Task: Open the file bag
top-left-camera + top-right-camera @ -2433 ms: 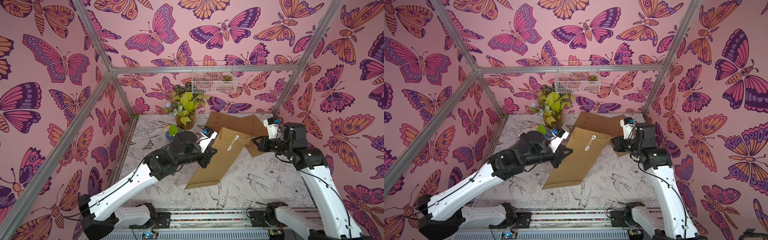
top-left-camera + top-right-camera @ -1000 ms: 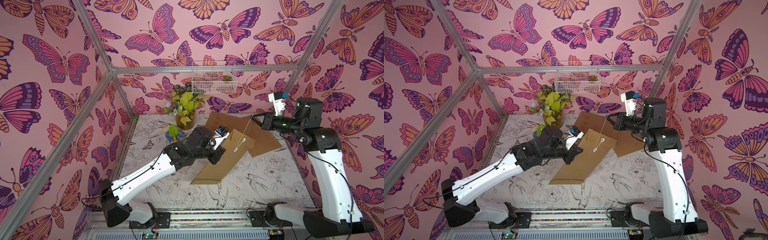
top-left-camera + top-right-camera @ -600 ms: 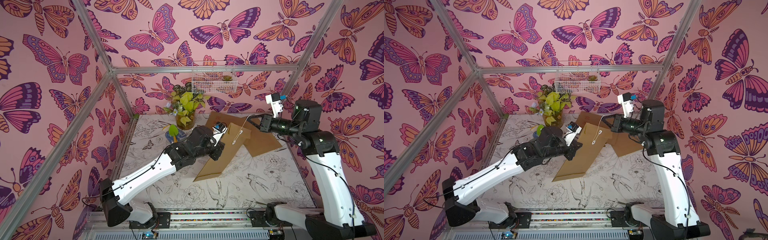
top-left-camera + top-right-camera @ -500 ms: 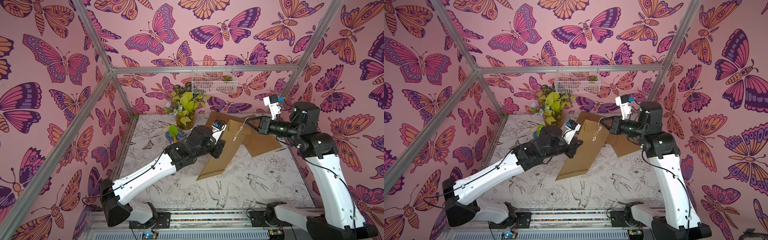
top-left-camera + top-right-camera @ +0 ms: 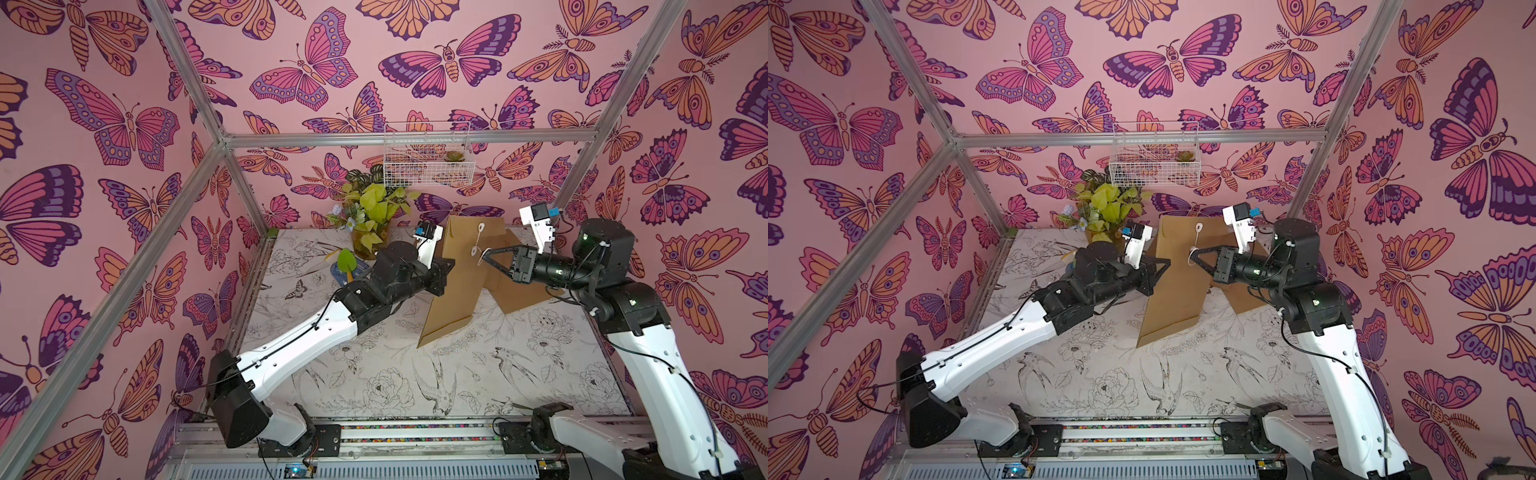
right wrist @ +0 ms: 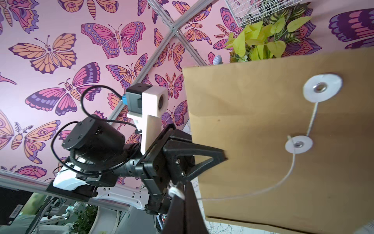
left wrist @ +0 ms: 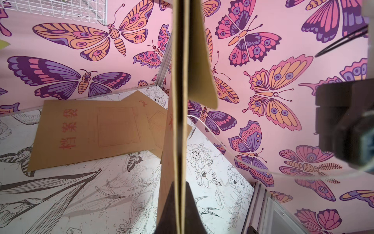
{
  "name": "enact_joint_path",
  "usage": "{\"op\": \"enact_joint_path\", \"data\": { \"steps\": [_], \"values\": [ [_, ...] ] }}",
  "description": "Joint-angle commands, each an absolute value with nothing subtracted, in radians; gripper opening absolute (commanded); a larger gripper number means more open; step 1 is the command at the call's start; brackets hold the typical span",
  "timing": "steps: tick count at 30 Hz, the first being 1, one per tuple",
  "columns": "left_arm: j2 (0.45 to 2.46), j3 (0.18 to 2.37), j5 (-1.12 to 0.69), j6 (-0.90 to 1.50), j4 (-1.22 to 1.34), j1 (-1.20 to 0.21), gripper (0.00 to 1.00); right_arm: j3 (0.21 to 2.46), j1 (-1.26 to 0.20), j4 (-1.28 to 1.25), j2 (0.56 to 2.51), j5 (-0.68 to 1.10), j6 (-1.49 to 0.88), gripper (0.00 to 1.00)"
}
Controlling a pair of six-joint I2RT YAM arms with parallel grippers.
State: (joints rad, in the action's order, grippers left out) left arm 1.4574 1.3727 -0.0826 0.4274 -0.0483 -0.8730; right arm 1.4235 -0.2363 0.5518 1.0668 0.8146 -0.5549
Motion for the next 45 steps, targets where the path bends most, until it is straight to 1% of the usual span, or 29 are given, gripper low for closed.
{"op": "enact_joint_path", "data": {
  "steps": [1,6,14,23,32,45],
  "values": [
    [1.473,1.382,-0.092,0.463,0.032,-0.861,0.01,1.394,-0.257,0.480,1.035,0.867,-0.598,0.00],
    [1.495,1.406,-0.082,0.466,0.040,-0.854,0.01,1.339,-0.268,0.413,1.001,0.928,-0.646,0.00],
    [1.499,1.423,-0.072,0.505,0.091,-0.818,0.01,1.275,-0.268,0.510,0.938,0.914,-0.576,0.00],
    [1.465,1.433,-0.111,0.522,0.114,-0.787,0.01,1.211,-0.268,0.638,0.908,0.790,-0.467,0.00],
    [1.423,1.436,-0.148,0.502,0.112,-0.767,0.01,1.144,-0.268,0.686,0.879,0.685,-0.411,0.00],
    [1.385,1.461,-0.259,0.460,0.082,-0.753,0.01,1.065,-0.267,0.643,0.868,0.532,-0.415,0.00]
  ]
}}
